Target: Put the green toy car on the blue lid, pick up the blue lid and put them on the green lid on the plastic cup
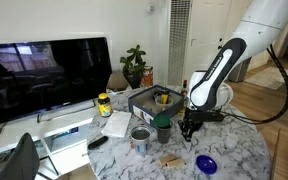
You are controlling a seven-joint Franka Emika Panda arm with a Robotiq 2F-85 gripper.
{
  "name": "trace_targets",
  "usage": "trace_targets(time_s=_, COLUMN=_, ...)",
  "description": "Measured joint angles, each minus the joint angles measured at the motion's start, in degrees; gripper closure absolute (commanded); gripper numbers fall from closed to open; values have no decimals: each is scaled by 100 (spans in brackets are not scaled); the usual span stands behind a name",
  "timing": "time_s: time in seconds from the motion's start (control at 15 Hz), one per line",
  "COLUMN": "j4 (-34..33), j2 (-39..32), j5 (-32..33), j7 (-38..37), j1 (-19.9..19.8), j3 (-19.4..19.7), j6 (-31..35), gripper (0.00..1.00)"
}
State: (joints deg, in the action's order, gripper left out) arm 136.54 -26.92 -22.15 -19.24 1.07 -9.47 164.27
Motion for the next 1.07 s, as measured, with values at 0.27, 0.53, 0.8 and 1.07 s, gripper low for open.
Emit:
trace_targets(time_s=0.27, j4=56, j2=359, j5=-488, j7=402, j1=-175, j3=-557, j6=-1072, gripper=93)
trace_targets(time_s=0.53, j4=246, j2=588, j5=-678, j7=576, j1=-163, j3=-599, j6=-1923, gripper=93)
trace_targets(time_s=0.8, j4=521, j2=758, j5=-676, j7=587, j1=-77, j3=-425, j6=-2368, gripper=93)
trace_targets(time_s=1.07, j4=604, j2=773, j5=-706, j7=610, j1=-40, j3=-309, j6=-2685, gripper=93)
